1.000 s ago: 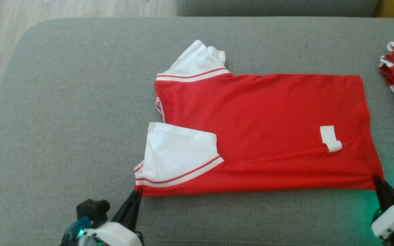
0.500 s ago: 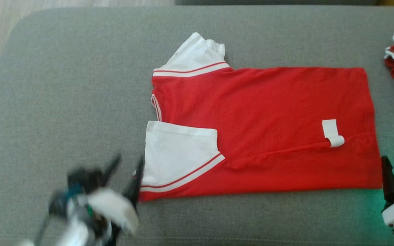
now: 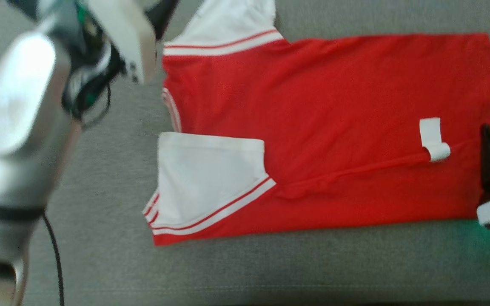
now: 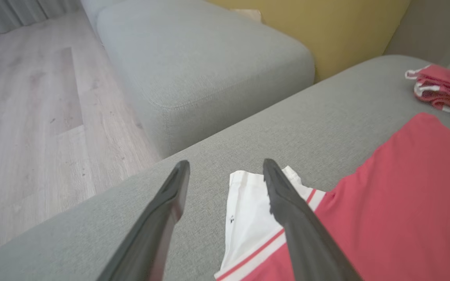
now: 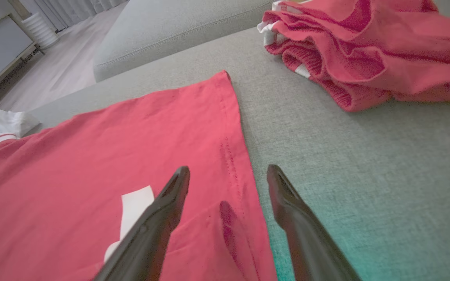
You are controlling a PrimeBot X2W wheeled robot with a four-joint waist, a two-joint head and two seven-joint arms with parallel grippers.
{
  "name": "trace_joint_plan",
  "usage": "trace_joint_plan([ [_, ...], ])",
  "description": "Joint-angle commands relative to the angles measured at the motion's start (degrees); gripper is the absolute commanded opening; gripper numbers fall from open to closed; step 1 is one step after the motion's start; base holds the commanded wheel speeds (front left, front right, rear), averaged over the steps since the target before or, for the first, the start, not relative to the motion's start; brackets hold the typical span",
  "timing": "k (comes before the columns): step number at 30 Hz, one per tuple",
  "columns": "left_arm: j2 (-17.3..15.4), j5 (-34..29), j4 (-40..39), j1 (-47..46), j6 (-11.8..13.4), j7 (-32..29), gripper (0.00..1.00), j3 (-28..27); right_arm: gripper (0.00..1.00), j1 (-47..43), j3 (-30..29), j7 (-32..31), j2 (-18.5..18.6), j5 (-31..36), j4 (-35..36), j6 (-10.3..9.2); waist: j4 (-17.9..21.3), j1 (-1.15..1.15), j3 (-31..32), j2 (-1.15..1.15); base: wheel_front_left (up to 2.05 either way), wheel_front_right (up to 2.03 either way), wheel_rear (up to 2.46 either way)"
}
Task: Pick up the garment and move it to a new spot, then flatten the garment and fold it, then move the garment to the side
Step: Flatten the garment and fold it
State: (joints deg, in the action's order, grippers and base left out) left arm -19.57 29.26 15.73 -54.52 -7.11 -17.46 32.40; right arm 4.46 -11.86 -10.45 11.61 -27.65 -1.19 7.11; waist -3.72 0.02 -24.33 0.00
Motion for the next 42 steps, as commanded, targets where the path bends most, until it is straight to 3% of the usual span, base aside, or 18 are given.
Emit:
trace_joint_plan([
  [1,-2.2,0.5,0.8,-4.4,-0.3,-1.0,1.0,-0.4,1.0,0.5,0.8,0.6,0.9,-0.1,2.1,0.37,2.7,-0.02,-4.4,0.0,0.0,0.0,0.0],
  [10,-5.5,6.8,15.6,-18.4,-0.4,-2.0,1.0,13.4,1.0,5.1,3.3,2.4,-0.3,-0.9,-0.2,0.37,8.1,-0.02,-10.2,0.0,0.0,0.0,0.0],
  [24,-9.0,13.2,23.4,-26.0,-0.4,1.1,0.98,27.3,1.0,7.3,5.3,5.8,-0.7,-2.2,-4.4,0.37,11.1,-0.02,-12.0,0.0,0.0,0.0,0.0],
  [25,-9.1,13.7,23.6,-26.4,-0.4,1.1,0.55,28.0,1.0,7.3,5.4,6.0,-0.6,-2.3,-4.6,0.37,11.2,-0.02,-12.0,0.0,0.0,0.0,0.0],
  [28,-9.4,15.1,24.2,-27.2,-0.4,1.1,0.28,29.9,1.0,7.3,5.5,6.5,-0.5,-2.3,-5.2,0.37,11.2,-0.02,-11.8,0.0,0.0,0.0,0.0],
  [29,-9.4,15.7,24.2,-27.4,-0.4,1.2,0.08,30.4,1.0,7.3,5.4,6.6,-0.4,-2.3,-5.3,0.37,11.2,-0.02,-11.7,0.0,0.0,0.0,0.0],
  [30,-9.4,16.2,24.2,-27.6,-0.4,1.1,0.0,31.0,1.0,7.4,5.3,6.6,-0.3,-2.3,-5.4,0.37,11.1,-0.02,-11.6,0.0,0.0,0.0,0.0],
  [38,-9.3,19.8,23.1,-28.1,-0.4,2.4,0.0,34.7,1.0,9.5,7.2,5.4,0.1,-1.9,-2.7,0.37,9.5,-0.02,-8.8,0.0,0.0,0.0,0.0],
  [42,-9.3,21.5,20.8,-27.9,-0.4,6.4,0.0,36.2,1.0,14.2,10.0,1.8,0.6,0.1,-2.5,0.37,8.4,-0.02,-6.3,0.0,0.0,0.0,0.0],
])
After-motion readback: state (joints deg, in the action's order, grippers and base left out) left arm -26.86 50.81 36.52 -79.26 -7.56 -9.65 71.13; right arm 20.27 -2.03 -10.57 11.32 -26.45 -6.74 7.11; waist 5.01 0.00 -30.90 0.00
